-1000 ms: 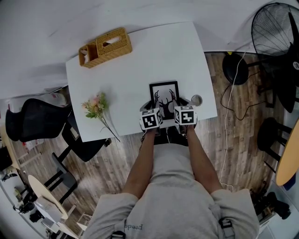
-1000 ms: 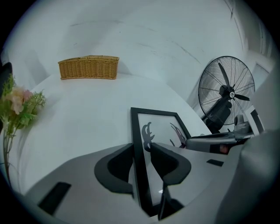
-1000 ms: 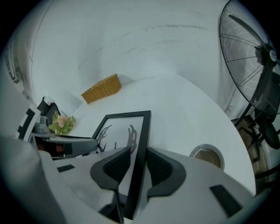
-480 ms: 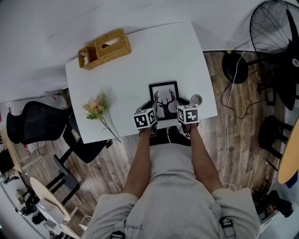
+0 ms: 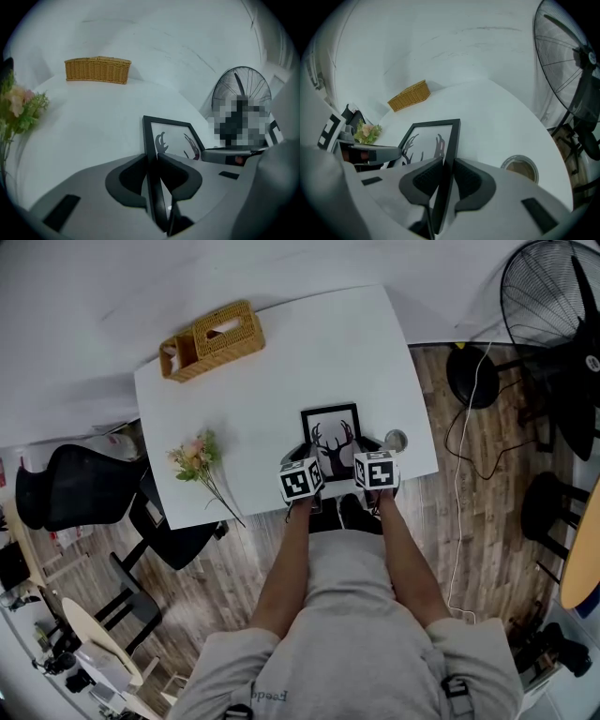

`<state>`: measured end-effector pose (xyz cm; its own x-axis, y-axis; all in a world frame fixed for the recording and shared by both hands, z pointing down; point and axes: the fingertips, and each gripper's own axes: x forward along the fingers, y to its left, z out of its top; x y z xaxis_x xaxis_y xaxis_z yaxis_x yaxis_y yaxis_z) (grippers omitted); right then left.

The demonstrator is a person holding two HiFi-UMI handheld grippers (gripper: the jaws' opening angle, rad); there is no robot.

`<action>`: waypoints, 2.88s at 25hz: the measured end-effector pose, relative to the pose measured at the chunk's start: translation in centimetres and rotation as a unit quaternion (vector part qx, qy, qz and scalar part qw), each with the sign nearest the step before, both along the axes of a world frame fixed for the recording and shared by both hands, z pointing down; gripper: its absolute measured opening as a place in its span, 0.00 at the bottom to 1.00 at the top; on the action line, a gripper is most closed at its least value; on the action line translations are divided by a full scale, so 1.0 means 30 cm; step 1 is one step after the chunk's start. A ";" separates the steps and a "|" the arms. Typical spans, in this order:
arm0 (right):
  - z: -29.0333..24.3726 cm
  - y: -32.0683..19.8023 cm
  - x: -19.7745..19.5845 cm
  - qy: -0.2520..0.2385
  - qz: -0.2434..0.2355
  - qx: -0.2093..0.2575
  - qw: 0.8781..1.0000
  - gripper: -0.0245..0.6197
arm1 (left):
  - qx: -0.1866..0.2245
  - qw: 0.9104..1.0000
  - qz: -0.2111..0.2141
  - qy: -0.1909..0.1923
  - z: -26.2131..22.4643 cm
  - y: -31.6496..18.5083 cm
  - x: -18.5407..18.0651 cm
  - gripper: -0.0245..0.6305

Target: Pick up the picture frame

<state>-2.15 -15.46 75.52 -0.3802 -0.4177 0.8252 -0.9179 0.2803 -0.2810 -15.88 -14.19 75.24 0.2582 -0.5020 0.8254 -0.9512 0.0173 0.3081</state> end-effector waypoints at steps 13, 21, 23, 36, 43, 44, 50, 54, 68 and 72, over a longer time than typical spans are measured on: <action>-0.005 -0.001 -0.004 0.025 0.003 0.019 1.000 0.17 | 0.006 0.999 -0.039 -0.023 -0.003 0.001 -0.003 0.18; -0.001 -0.001 -0.002 0.026 0.004 0.023 0.999 0.17 | 0.011 0.999 -0.022 -0.027 -0.002 -0.001 0.000 0.18; -0.002 -0.001 -0.002 0.020 0.007 0.024 1.000 0.17 | 0.013 1.000 -0.022 -0.017 -0.002 0.001 -0.003 0.18; -0.003 -0.003 0.002 0.012 0.027 0.020 0.999 0.15 | -0.001 1.000 -0.031 -0.004 -0.003 0.001 -0.005 0.17; -0.004 0.008 -0.005 0.012 0.024 0.019 0.999 0.15 | -0.007 0.999 -0.031 -0.006 -0.010 0.020 -0.012 0.17; -0.005 0.010 -0.005 0.012 0.024 0.019 0.999 0.15 | -0.008 0.999 -0.031 -0.007 -0.011 0.023 -0.013 0.17; -0.025 0.025 -0.006 0.006 0.024 0.024 0.999 0.15 | -0.002 0.999 -0.037 -0.003 -0.030 0.042 -0.016 0.17; -0.039 0.032 -0.017 0.000 0.022 0.028 0.999 0.15 | 0.005 0.999 -0.040 -0.009 -0.049 0.051 -0.025 0.17; -0.164 0.037 0.010 -0.024 0.033 0.070 0.997 0.15 | 0.067 0.997 -0.039 -0.022 -0.188 0.048 -0.001 0.17; -0.211 0.031 0.023 -0.032 0.036 0.087 0.995 0.15 | 0.090 0.995 -0.038 -0.025 -0.240 0.041 0.013 0.17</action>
